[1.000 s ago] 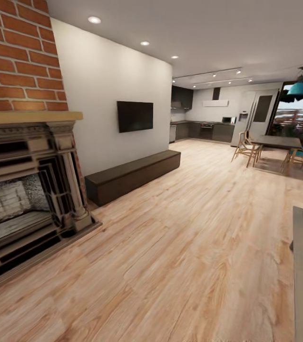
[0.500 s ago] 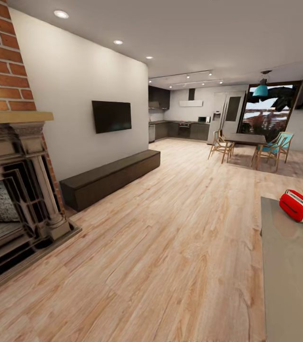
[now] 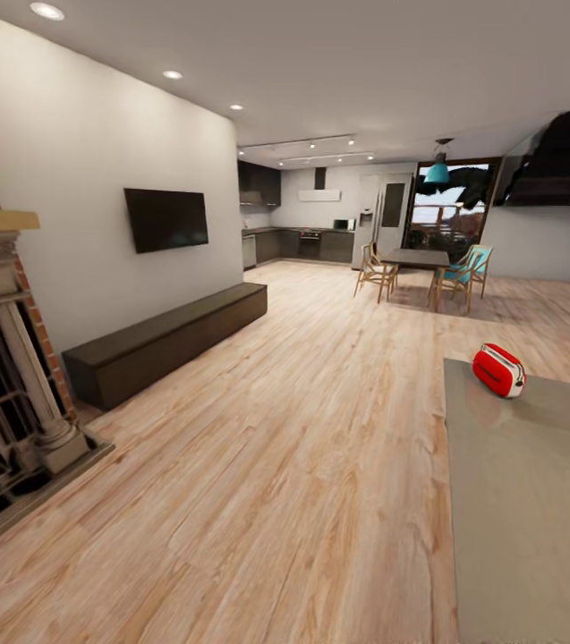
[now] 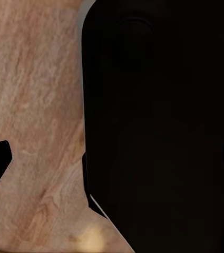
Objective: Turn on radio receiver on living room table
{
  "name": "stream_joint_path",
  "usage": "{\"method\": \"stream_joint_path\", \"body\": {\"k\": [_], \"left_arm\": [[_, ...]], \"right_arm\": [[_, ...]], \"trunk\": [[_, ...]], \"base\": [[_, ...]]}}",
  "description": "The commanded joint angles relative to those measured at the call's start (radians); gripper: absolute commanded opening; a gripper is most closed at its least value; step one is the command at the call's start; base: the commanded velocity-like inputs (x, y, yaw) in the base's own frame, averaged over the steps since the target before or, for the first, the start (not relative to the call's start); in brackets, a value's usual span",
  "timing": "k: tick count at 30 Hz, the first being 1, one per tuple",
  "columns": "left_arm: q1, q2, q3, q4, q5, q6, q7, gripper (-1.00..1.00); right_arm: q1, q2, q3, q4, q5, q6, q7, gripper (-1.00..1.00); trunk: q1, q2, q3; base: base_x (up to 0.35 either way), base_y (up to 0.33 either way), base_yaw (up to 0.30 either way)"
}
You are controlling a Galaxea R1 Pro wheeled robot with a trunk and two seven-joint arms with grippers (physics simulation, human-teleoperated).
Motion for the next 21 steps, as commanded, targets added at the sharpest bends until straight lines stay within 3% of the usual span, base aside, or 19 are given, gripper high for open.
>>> {"method": "stream_joint_path", "body": {"k": [1, 21], "left_arm": [[0.0, 0.0, 0.0, 0.0, 0.0, 0.0, 0.0, 1.0], [0.0, 0.0, -0.003, 0.001, 0.0, -0.003, -0.005, 1.0]], "right_arm": [[0.0, 0.0, 0.0, 0.0, 0.0, 0.0, 0.0, 1.0], [0.0, 0.002, 0.0, 0.0, 0.001, -0.001, -0.002, 1.0]], "trunk": [[0.0, 0.0, 0.0], [0.0, 0.0, 0.0]], "base": [[0.0, 0.0, -0.096], [0.0, 0.0, -0.009]]}}
